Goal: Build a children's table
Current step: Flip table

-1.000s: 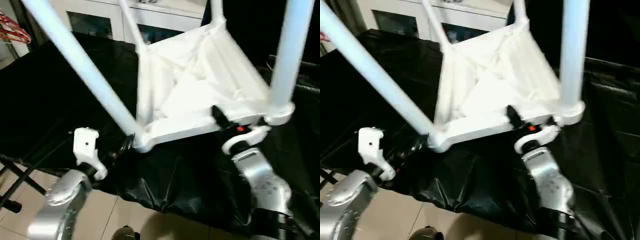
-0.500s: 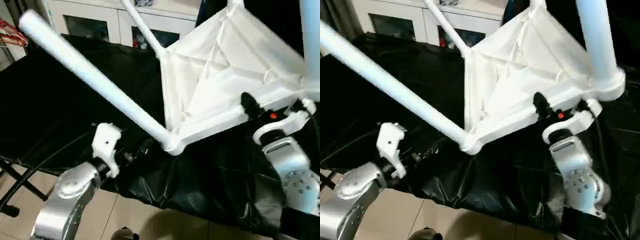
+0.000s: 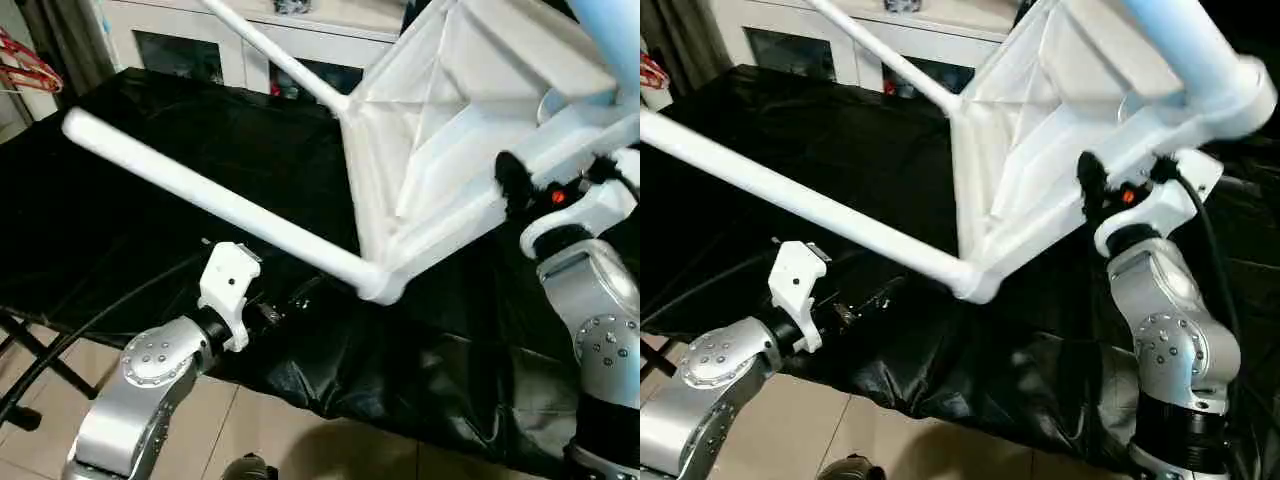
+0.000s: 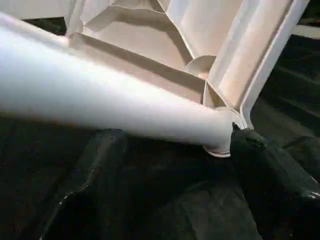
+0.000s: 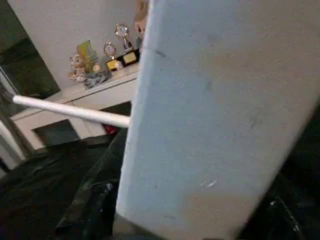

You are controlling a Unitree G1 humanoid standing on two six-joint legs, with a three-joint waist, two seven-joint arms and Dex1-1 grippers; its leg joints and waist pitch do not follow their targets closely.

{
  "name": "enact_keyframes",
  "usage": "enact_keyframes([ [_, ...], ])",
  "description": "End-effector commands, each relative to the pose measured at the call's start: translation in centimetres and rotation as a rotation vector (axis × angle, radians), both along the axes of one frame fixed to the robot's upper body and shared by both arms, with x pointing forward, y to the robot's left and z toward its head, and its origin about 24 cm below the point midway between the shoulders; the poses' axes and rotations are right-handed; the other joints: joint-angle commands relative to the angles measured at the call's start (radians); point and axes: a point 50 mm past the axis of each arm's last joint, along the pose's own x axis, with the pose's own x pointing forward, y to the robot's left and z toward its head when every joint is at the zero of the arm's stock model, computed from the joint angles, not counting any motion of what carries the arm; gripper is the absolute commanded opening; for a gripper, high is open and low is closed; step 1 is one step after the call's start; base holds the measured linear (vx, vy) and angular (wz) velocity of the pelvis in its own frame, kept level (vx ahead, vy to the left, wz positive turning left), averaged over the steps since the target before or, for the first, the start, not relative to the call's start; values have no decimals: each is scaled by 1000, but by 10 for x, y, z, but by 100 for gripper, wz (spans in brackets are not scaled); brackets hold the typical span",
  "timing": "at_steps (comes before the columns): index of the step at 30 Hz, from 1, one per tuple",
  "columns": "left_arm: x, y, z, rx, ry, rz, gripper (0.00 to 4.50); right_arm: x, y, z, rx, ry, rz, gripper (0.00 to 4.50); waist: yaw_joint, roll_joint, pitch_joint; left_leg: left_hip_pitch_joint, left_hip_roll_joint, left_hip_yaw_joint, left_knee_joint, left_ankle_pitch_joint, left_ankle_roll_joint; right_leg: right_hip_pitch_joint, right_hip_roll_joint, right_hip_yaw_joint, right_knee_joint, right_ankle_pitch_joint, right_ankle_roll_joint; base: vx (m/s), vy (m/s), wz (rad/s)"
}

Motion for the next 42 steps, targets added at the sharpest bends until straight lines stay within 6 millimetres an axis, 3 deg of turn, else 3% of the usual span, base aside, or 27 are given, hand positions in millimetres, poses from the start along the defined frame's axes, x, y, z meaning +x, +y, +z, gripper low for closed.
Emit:
enact_keyframes([
  [1,-2,-10,14,-14,-37,-81,371,-1,-13,-3,-84,38,-124,186,-8,-3,-63,31,85,-33,-90,-203,-52,23,-90,61,-80,-220,-78,0,0,0],
  [7,-9,-10,11,-31,49,-198,371,4,-12,6,-98,12,-124,185,-18,-12,-63,25,79,-34,-92,-224,-64,28,-90,60,-80,-240,-69,0,0,0],
  [19,-12,-12,32,-8,12,-340,371,8,4,16,-274,-4,-129,181,-22,-11,-64,30,81,-34,-93,-219,-80,28,-86,60,-75,-217,-66,0,0,0],
  [22,-8,-12,39,8,-37,-326,371,11,7,16,-289,5,-131,175,-23,-17,-66,29,80,-34,-93,-226,-84,29,-86,61,-76,-220,-61,0,0,0],
  [25,0,-10,49,35,-98,-276,371,15,11,17,-289,3,-133,172,-24,-16,-67,33,82,-35,-94,-236,-89,27,-85,61,-75,-221,-59,0,0,0],
  [31,21,-4,80,155,-319,-164,371,22,24,13,-345,44,-113,172,-25,-30,-66,29,80,-34,-93,-223,-91,29,-86,61,-78,-226,-45,0,0,0],
  [34,26,-3,90,199,-399,-131,371,23,27,11,-354,55,-109,240,-23,-28,-69,29,82,-37,-92,-208,-96,31,-89,61,-72,-210,-39,0,0,0],
  [36,29,-4,99,208,-452,-114,371,23,29,9,-353,61,-109,241,-24,-29,-70,30,83,-37,-93,-203,-102,29,-88,59,-68,-183,-48,0,0,0],
  [37,33,-7,115,241,-566,-85,371,23,33,8,-345,64,-106,246,-25,-31,-70,30,82,-37,-93,-209,-108,29,-87,59,-67,-176,-53,0,0,0],
  [40,38,-9,128,264,-662,-50,371,23,38,7,-325,59,-89,284,-26,-29,-70,34,83,-40,-95,-250,-122,26,-88,58,-72,-201,-46,0,0,0],
  [41,38,-10,132,273,-691,-42,371,23,38,7,-322,59,-87,287,-24,-24,-71,34,83,-42,-95,-256,-127,27,-91,58,-69,-192,-51,0,0,0],
  [42,38,-10,133,277,-704,-39,371,23,39,7,-321,59,-86,293,-26,-26,-70,34,83,-42,-95,-259,-128,26,-89,58,-71,-188,-51,0,0,0],
])
